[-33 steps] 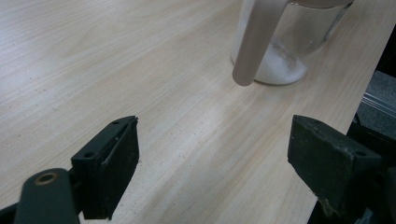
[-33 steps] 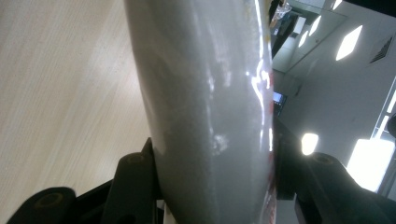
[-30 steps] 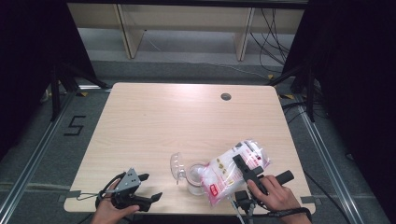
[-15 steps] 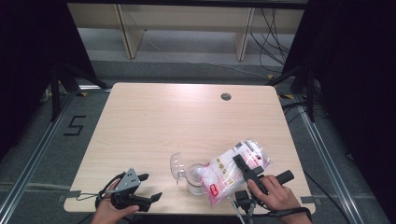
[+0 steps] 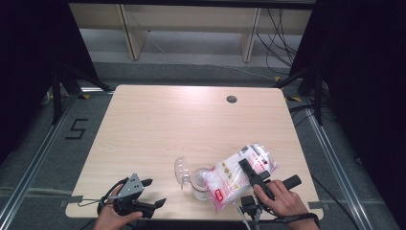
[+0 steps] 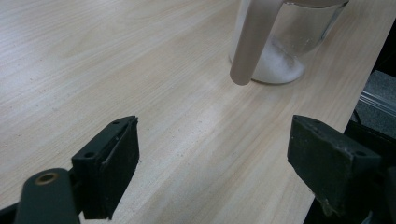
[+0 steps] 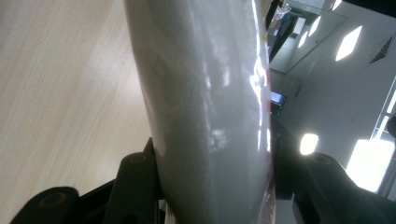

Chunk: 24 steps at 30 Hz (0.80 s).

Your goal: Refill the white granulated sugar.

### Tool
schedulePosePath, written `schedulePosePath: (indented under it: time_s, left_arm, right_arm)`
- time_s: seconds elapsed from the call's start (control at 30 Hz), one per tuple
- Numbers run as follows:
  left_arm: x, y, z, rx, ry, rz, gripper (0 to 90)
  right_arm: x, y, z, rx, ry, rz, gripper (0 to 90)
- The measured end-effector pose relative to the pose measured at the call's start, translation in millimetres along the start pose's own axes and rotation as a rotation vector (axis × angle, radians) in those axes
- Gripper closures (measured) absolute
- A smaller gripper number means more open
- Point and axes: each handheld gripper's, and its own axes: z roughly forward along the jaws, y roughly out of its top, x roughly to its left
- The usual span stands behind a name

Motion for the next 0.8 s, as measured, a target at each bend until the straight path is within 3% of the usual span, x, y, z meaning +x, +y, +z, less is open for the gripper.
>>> schedulePosePath:
  time_s: [0.2, 0.27, 0.3, 0.4, 0.6, 0.77, 0.8]
  left_arm:
    - [-0.2, 0.1, 0.0, 0.001, 0.0, -0.007, 16.6]
    - [0.0, -0.1, -0.2, 0.0, 0.002, -0.007, 16.6]
    - [3.4, 0.9, -1.5, 0.019, 0.008, 0.04, 16.6]
    - [-0.5, -0.1, 1.2, -0.008, -0.001, -0.011, 16.6]
    - [2.1, 0.0, -1.3, 0.02, 0.013, 0.009, 16.6]
    - [-0.5, -0.3, 0.9, -0.006, -0.001, -0.01, 16.7]
    - [-0.3, 0.0, 0.2, 0.001, 0.0, -0.009, 16.6]
  right_arm:
    - [-1.0, -0.9, 1.4, 0.003, 0.006, -0.018, 57.5]
    - [0.5, -1.4, 0.8, 0.014, 0.013, 0.003, 57.6]
    - [0.5, -1.5, 0.9, 0.014, 0.012, 0.002, 57.6]
    - [0.5, -1.4, 0.7, 0.012, 0.01, 0.0, 57.8]
    - [0.4, -1.5, 0.9, 0.013, 0.013, 0.003, 57.9]
    - [1.4, -2.4, 1.4, 0.011, 0.011, 0.011, 58.0]
    - [-0.4, -2.8, 2.7, -0.004, 0.006, -0.015, 58.1]
